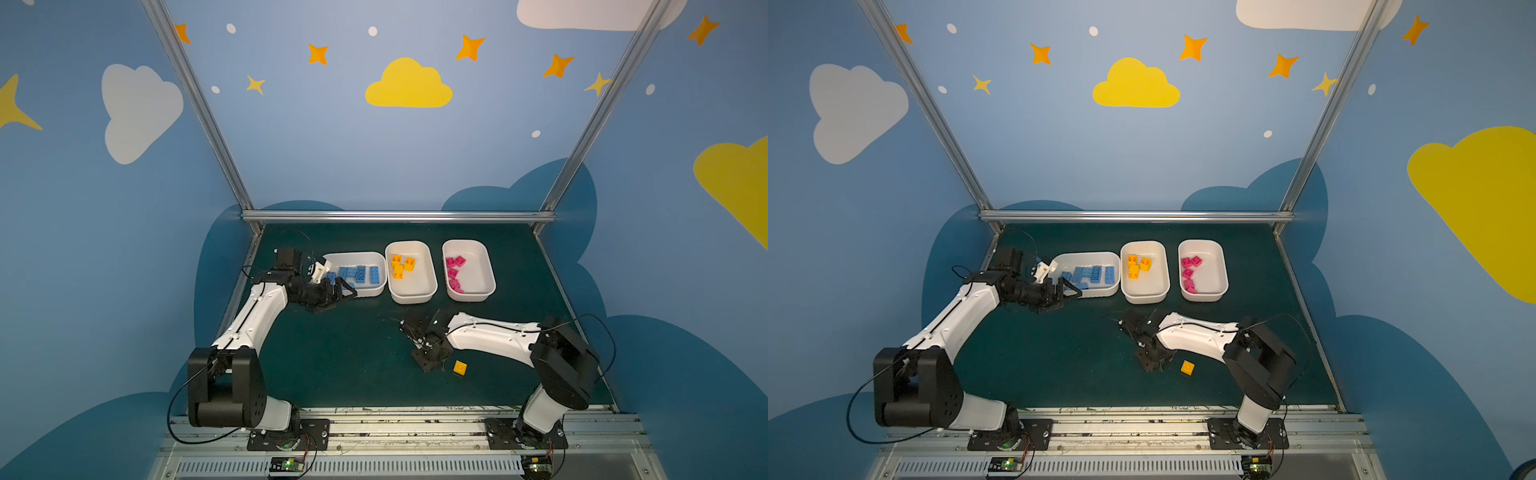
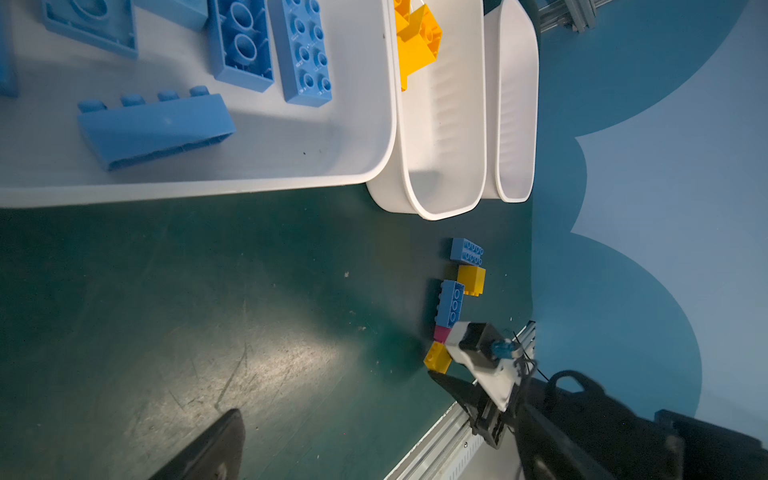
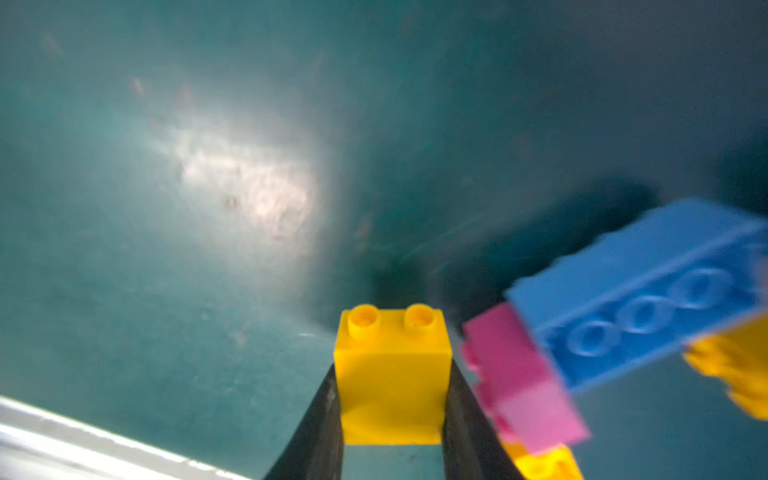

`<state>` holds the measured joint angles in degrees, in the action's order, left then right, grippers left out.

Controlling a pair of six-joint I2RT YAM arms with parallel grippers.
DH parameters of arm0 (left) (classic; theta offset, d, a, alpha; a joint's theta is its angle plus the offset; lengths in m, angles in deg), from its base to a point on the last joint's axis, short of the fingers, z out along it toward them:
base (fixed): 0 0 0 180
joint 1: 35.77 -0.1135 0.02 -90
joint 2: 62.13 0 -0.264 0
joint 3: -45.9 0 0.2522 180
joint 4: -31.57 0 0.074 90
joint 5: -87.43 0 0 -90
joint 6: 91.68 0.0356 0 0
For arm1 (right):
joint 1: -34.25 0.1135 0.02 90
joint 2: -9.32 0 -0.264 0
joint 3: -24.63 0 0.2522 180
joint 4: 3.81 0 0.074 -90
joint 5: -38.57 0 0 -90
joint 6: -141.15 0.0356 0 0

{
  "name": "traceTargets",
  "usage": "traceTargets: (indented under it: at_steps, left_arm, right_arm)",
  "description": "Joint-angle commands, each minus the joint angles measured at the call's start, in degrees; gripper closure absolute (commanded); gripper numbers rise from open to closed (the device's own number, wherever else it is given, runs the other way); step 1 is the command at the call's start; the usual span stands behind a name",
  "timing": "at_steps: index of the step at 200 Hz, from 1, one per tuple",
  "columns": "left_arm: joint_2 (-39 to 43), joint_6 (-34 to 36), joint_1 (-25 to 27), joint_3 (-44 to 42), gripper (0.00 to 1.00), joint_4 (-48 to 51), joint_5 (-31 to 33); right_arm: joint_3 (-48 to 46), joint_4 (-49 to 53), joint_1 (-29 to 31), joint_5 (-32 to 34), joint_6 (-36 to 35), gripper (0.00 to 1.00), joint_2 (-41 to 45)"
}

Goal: Sort the legos into containers by color
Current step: 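Carry the yellow brick into the middle bin and open the right gripper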

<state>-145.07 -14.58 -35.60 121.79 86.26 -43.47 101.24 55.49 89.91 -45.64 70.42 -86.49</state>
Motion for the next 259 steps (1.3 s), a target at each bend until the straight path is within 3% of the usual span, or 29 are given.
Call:
traceTargets:
  at_steps: [1,34,81,131,192,222,259]
  left_arm:
    - [1.09,-0.60,0.37,0.56,0.00,-0.41,-2.07]
    - [0.94,-2.57,1.39,2.09,0.00,-2.08,-2.95]
    - [-0.85,-4.76,4.02,4.78,0.01,-5.51,-2.68]
    - [-2.56,-8.75,4.88,5.03,0.01,-12.25,-4.80]
    - [-3.62,-9.06,5.12,4.25,0.00,-19.31,-5.32]
    - [-4.47,-10.01,5.11,4.19,0.01,-21.55,-5.92]
    - [-5.04,-10.20,5.13,4.25,0.01,-22.29,-6.22]
  right_arm:
    - [5.79,1.48,-6.18,-1.91,-2.77,0.73,3.52]
    - [16.29,-0.01,-16.19,-7.43,-7.02,0.74,-0.63]
    - [35.69,1.82,-23.04,-11.03,-11.16,0.74,-15.15]
    - [54.66,6.79,-23.97,-13.02,-9.51,0.74,-31.78]
    - [64.71,9.00,-23.58,-11.45,-5.95,0.73,-43.06]
    - [69.56,9.39,-23.62,-9.67,-7.73,0.67,-47.35]
    - [72.19,9.30,-24.10,-10.01,-9.01,0.46,-48.67]
